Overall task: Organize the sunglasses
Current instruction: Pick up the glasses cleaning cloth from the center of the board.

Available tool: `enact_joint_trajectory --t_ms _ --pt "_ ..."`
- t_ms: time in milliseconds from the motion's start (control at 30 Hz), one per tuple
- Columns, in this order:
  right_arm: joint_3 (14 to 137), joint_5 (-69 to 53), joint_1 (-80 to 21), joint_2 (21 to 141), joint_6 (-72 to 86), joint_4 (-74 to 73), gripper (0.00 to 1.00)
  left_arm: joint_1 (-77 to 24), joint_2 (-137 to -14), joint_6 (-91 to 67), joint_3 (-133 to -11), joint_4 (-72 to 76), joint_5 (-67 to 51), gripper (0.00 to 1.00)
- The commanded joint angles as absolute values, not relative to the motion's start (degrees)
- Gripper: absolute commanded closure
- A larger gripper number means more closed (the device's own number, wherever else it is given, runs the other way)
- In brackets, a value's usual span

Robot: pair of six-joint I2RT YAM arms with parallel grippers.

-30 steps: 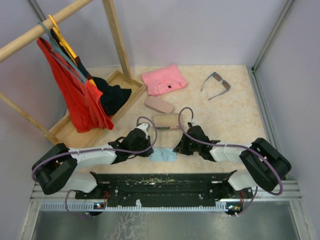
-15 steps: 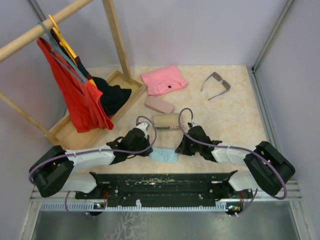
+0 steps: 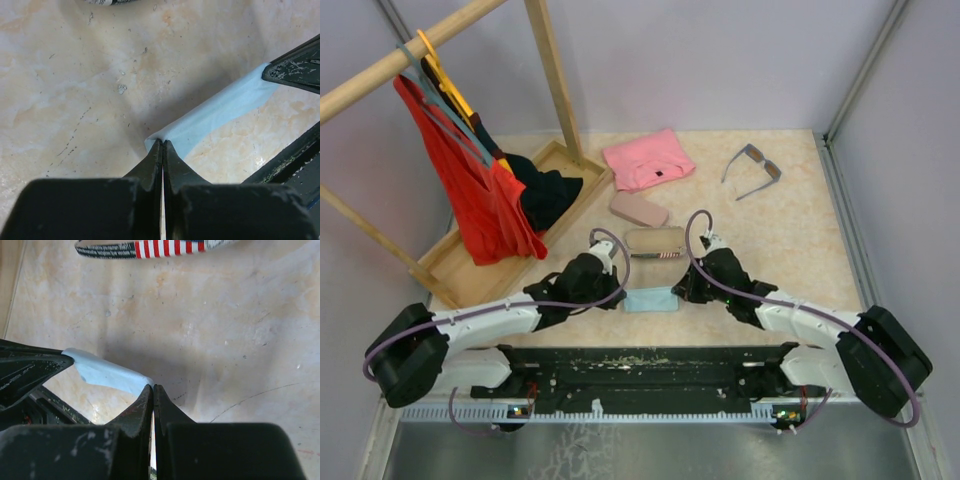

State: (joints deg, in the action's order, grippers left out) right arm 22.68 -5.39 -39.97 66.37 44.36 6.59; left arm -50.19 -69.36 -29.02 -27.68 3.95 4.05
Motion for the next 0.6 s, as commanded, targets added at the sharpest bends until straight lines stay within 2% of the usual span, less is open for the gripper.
enact_joint_trajectory --t_ms 0,567 --pt "27.16 -0.77 -39.73 63.93 41.83 6.38 1.0 -49.61 -69.69 -26.71 -30.97 4.84 4.26 1.0" --pt "40.3 7.15 -37.71 70.51 35.52 0.01 1.0 -43.89 -78.0 -20.41 -40.95 7.25 3.35 1.0"
